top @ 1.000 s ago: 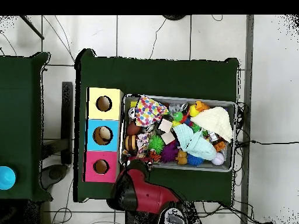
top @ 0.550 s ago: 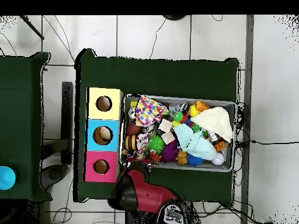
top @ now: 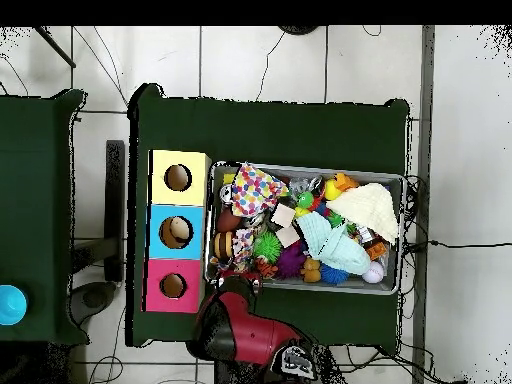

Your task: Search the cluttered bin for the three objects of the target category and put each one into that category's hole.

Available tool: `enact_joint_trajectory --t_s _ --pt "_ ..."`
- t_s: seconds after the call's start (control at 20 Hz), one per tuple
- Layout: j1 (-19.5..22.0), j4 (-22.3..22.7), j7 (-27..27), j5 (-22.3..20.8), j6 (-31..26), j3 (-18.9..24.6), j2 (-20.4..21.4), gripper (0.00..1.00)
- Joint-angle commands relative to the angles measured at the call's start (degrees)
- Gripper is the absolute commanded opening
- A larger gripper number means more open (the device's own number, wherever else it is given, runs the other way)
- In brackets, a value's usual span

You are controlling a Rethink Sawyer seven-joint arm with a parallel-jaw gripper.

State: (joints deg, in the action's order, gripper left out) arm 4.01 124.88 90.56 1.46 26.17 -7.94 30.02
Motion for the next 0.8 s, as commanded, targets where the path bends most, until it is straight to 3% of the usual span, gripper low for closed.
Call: enact_joint_trajectory --t_s 0.05,0.45,0.5,0.8 --pt "1.74 -6.99 16.41 2.33 5.57 5.98 -2.97 1.0" --pt "2.52 -6.32 14.57 -0.25 5.53 6.38 -1.12 1.0" --pt "2.63 -6.25 14.19 -0.55 5.01 6.45 -0.87 0.0" --pt "2.15 -5.68 13.21 -0.46 3.93 5.76 0.1 0.0"
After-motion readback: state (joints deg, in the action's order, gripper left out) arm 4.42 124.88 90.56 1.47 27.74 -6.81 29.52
